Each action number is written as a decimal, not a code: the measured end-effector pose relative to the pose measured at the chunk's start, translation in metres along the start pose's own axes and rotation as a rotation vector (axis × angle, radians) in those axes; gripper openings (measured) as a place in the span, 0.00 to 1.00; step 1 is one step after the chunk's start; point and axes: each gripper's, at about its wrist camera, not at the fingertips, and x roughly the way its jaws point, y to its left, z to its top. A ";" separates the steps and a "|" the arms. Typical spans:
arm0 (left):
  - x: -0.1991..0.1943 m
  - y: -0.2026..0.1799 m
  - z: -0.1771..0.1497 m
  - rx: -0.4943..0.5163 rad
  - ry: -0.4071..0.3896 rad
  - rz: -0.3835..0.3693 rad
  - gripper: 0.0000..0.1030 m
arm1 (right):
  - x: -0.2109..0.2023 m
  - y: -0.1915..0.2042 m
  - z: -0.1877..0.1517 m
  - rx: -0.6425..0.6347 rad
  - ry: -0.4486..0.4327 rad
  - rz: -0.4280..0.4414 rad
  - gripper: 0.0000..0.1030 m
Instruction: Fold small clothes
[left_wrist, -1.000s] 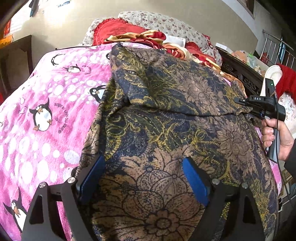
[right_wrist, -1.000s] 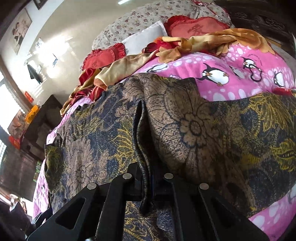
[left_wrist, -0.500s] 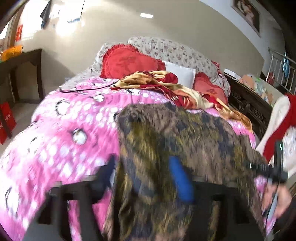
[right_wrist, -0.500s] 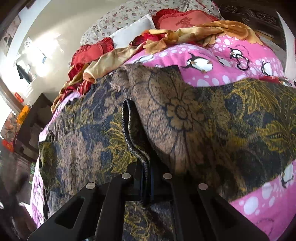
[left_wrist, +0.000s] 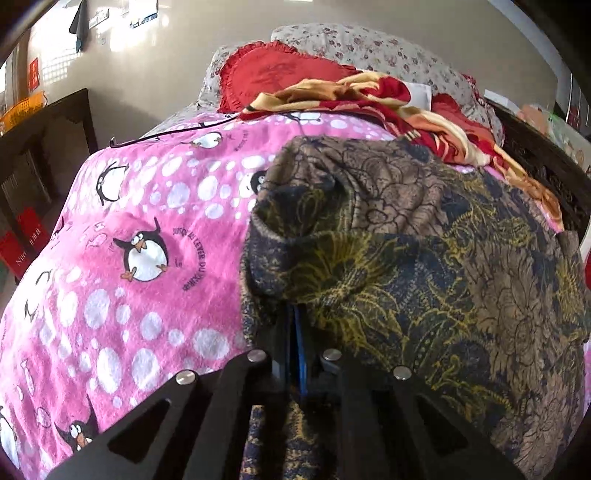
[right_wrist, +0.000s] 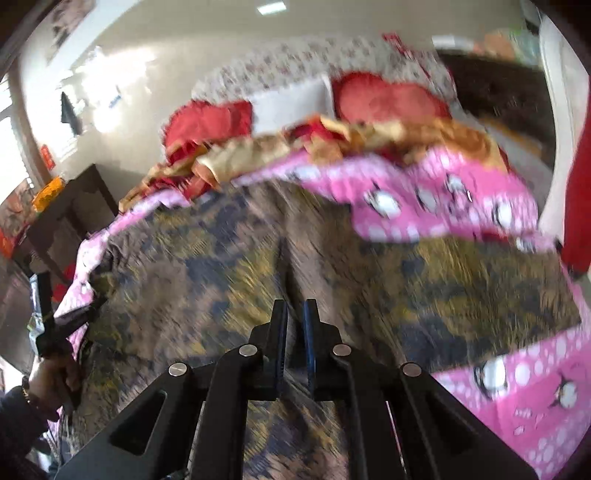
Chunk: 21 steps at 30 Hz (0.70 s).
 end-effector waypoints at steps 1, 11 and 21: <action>-0.003 0.001 0.000 -0.007 0.002 0.011 0.05 | 0.008 0.011 0.004 -0.026 0.002 0.012 0.10; -0.018 -0.025 -0.006 0.002 0.069 -0.120 0.10 | 0.089 0.009 0.011 0.016 0.115 -0.102 0.04; -0.047 -0.016 -0.028 0.014 -0.003 -0.143 0.38 | 0.059 0.044 -0.028 -0.092 0.148 -0.080 0.17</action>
